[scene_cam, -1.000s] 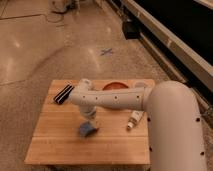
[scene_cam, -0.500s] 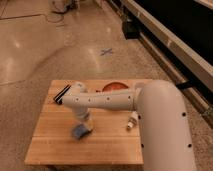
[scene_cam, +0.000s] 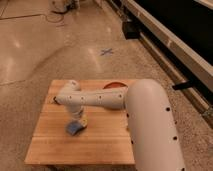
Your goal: Wipe the white sponge on the table
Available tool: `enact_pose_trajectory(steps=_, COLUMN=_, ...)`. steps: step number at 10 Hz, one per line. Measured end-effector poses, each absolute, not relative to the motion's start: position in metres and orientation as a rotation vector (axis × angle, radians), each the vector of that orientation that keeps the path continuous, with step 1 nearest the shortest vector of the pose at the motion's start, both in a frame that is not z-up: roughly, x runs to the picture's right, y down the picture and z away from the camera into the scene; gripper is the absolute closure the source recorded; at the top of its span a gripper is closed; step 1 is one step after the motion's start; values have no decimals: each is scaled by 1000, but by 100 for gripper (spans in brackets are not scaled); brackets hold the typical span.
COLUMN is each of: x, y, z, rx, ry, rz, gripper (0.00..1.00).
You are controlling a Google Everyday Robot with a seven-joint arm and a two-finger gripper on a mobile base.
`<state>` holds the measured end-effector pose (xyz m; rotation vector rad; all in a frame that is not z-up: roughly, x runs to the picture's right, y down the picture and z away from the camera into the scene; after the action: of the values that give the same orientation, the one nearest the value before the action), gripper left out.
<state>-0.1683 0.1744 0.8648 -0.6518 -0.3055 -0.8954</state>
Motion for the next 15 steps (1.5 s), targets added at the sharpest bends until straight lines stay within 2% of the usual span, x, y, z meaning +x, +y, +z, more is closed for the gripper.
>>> enact_pose_trajectory(steps=7, x=-166, y=119, z=909, rx=-584, ry=-229, rz=-897, gripper=100)
enact_pose_trajectory(steps=11, x=-118, y=90, z=928, rx=-589, ry=-116, rz=-885, gripper=100)
enact_pose_trajectory(steps=15, x=-50, y=86, z=926, rx=-640, ry=-6, rz=-840, gripper=100)
